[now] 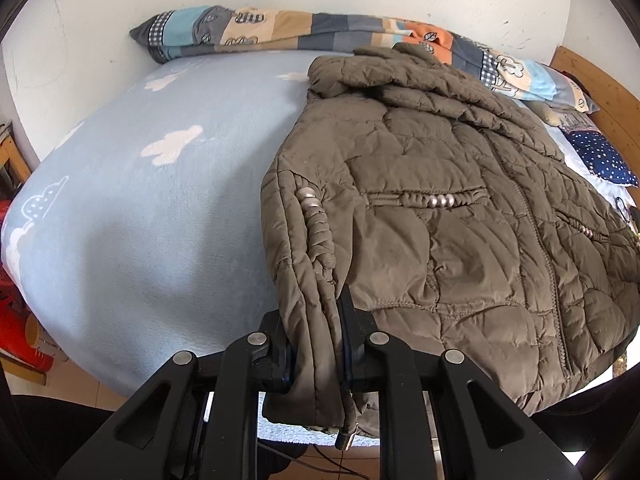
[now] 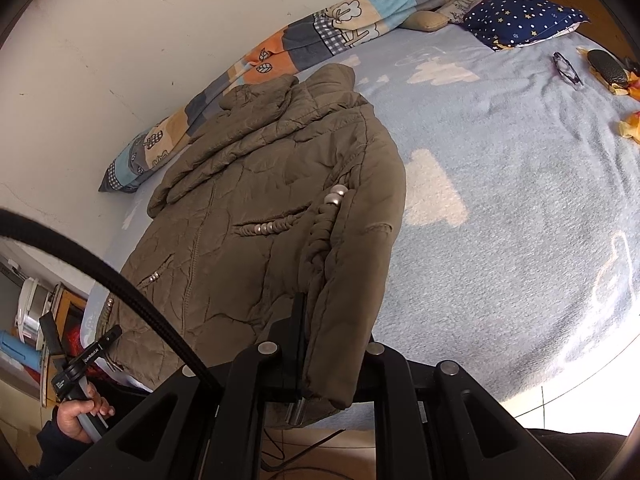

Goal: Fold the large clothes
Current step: 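Lift the held hem with both tools and fold it toward the collar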

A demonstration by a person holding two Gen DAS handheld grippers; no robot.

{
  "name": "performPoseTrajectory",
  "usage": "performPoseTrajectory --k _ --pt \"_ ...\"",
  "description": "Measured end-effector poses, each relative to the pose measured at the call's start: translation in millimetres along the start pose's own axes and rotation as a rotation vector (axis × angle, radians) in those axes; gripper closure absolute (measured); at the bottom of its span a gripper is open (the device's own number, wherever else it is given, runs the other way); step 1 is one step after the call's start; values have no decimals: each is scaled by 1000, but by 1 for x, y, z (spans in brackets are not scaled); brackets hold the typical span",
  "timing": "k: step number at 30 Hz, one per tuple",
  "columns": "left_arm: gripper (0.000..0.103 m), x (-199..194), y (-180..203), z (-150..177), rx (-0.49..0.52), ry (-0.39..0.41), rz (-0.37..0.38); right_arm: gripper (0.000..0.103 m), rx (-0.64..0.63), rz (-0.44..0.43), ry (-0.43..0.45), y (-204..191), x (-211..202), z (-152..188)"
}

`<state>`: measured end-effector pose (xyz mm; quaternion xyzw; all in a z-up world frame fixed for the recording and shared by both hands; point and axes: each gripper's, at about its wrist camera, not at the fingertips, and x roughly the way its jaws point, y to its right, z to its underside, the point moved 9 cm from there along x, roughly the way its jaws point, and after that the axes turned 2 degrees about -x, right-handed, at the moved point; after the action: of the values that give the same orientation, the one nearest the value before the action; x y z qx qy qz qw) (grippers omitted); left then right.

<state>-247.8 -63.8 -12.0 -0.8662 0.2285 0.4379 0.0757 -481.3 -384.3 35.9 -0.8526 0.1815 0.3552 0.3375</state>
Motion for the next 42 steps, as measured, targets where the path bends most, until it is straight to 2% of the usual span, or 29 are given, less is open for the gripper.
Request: performPoseTrajectory --k 3,4,5,7,8,10,15,21,24,35,42 --pt "81 13 -4 6 -39 -45 -4 86 36 12 -31 6 8 4" --pt "75 16 -5 8 -47 -55 -7 83 57 -4 -50 8 13 5" --pt "73 21 -7 10 -60 -71 -15 82 71 -6 -64 10 16 7" --pt "74 21 -8 11 -71 -74 -9 78 101 -2 -78 16 21 8" --pt "75 20 -8 10 -71 -66 -4 78 106 -10 -84 16 22 9" --pt "84 15 -5 8 -69 -44 14 85 97 -17 -77 13 21 9" --pt "86 4 -3 4 -56 0 13 90 9 -21 -34 -4 11 7" --pt "86 -30 3 -14 -21 135 24 91 -4 -47 34 -9 -9 2" --pt "86 -42 5 -20 0 174 23 91 -31 -52 57 -13 -17 -1" --pt "86 -56 1 -46 -17 207 54 91 -52 -83 102 -27 -37 -24" --pt "86 -72 5 -84 1 270 60 91 -105 -81 151 -47 -51 -49"
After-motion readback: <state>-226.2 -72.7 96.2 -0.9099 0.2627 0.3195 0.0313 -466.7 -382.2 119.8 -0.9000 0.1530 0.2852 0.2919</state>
